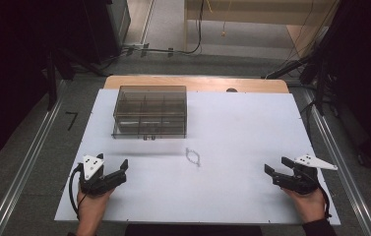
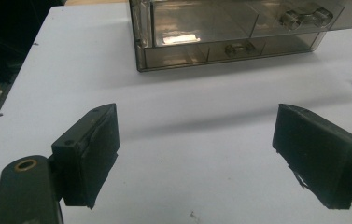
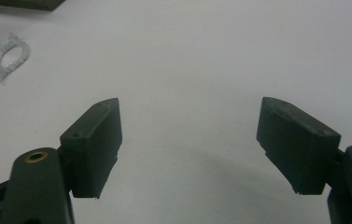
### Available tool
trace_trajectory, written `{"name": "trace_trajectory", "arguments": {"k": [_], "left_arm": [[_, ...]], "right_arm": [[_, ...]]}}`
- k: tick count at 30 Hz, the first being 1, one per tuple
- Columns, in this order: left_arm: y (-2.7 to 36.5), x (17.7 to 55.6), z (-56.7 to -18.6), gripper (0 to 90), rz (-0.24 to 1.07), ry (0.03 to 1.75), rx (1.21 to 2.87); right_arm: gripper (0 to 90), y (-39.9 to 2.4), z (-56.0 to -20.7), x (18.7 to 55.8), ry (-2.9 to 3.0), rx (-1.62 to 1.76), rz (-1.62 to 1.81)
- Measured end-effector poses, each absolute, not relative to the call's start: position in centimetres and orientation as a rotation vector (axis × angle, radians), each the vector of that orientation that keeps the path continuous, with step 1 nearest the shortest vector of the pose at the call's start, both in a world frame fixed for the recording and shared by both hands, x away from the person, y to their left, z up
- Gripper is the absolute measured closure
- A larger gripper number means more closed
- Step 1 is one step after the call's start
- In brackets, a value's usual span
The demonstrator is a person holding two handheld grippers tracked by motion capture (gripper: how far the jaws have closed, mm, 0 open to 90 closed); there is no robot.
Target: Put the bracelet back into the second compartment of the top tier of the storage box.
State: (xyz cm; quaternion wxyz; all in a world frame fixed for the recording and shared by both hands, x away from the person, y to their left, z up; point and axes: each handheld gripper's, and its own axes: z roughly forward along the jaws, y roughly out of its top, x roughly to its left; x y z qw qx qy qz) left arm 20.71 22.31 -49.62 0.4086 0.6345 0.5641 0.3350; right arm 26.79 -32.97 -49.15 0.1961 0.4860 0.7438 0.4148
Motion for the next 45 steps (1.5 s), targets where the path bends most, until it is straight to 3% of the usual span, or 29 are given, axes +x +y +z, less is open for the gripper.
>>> {"name": "trace_trajectory", "arguments": {"k": [45], "left_arm": [[22.5,20.7,-49.7,15.3,0.833,1.436,1.588]], "right_arm": [[21.1,-28.7,-49.4,27.2,2.204,1.235,1.160]]}}
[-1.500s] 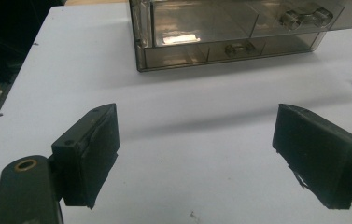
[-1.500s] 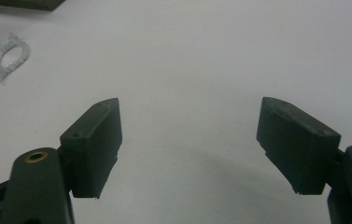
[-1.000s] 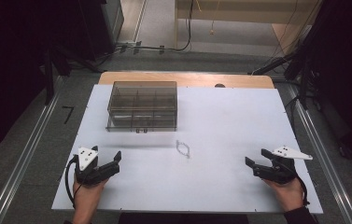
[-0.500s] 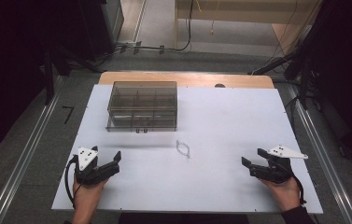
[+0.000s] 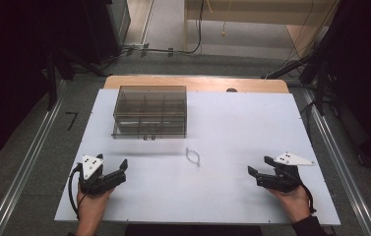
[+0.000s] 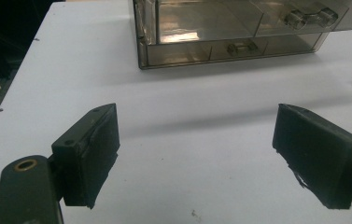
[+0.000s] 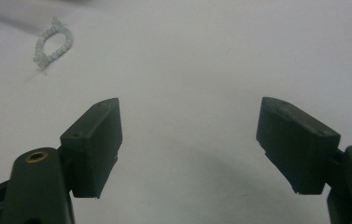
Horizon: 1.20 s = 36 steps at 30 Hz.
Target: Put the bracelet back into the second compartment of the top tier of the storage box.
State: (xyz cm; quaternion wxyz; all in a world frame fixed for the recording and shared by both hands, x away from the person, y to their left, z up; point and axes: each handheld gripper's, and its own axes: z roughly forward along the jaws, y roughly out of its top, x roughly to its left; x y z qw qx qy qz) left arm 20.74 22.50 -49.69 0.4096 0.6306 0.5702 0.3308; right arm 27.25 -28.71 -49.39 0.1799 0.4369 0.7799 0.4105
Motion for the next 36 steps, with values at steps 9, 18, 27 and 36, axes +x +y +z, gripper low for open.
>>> {"name": "trace_trajectory", "arguments": {"k": [9,18,27,36], "left_arm": [[22.6,20.7,-49.7,15.3,0.836,1.441,1.584],[22.6,20.6,-49.7,15.2,0.837,1.444,1.585],[22.6,20.7,-49.8,15.2,0.835,1.443,1.585],[22.6,20.7,-49.7,15.2,0.832,1.441,1.585]], "right_arm": [[21.2,-27.6,-49.5,27.5,2.230,1.201,1.161],[21.3,-25.9,-49.6,27.7,2.272,1.157,1.162],[21.9,-24.4,-49.7,27.9,2.295,1.129,1.176],[22.0,-22.8,-49.8,28.2,2.321,1.113,1.181]]}}
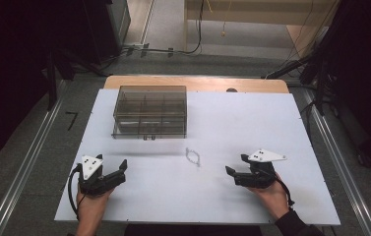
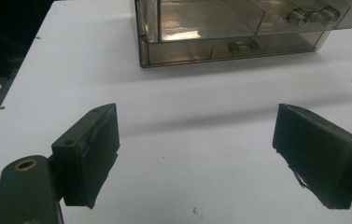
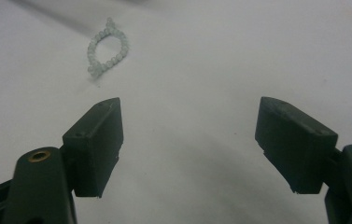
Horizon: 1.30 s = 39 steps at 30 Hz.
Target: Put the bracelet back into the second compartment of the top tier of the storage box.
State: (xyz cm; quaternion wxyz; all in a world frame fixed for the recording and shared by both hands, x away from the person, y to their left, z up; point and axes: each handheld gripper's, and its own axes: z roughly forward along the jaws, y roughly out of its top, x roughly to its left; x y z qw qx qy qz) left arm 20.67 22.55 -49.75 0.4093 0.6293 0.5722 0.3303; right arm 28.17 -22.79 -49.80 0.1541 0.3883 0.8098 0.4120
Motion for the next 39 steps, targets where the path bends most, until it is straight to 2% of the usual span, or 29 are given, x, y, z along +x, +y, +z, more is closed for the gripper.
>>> {"name": "trace_trajectory", "arguments": {"k": [39], "left_arm": [[22.6,20.7,-49.7,15.2,0.828,1.437,1.582]], "right_arm": [[24.8,-18.0,-50.6,29.0,2.375,1.053,1.178]]}}
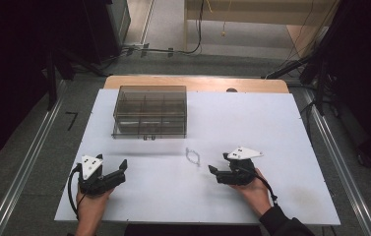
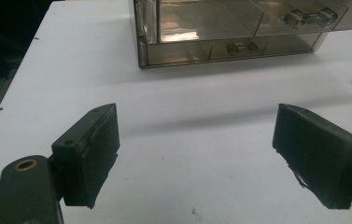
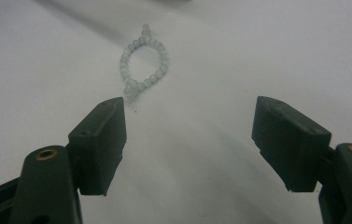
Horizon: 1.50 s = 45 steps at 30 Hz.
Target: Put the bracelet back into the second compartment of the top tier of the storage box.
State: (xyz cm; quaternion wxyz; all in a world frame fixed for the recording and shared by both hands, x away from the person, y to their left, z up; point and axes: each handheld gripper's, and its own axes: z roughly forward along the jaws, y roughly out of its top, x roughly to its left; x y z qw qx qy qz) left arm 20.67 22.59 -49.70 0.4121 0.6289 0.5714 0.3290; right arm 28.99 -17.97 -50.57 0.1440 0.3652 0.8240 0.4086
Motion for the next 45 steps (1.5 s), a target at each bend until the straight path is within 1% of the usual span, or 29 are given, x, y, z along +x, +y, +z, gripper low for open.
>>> {"name": "trace_trajectory", "arguments": {"k": [36,41,44,45], "left_arm": [[22.6,20.7,-49.7,15.2,0.827,1.435,1.581],[22.6,20.7,-49.7,15.2,0.826,1.433,1.583],[22.6,20.7,-49.7,15.2,0.826,1.434,1.582],[22.6,20.7,-49.7,15.2,0.825,1.434,1.582]], "right_arm": [[27.1,-15.1,-51.5,29.7,2.397,1.030,1.159],[29.2,-14.6,-51.6,29.7,2.401,1.018,1.158],[33.4,-14.2,-51.6,29.7,2.407,0.998,1.156],[33.4,-14.2,-51.6,29.7,2.407,0.998,1.156]]}}
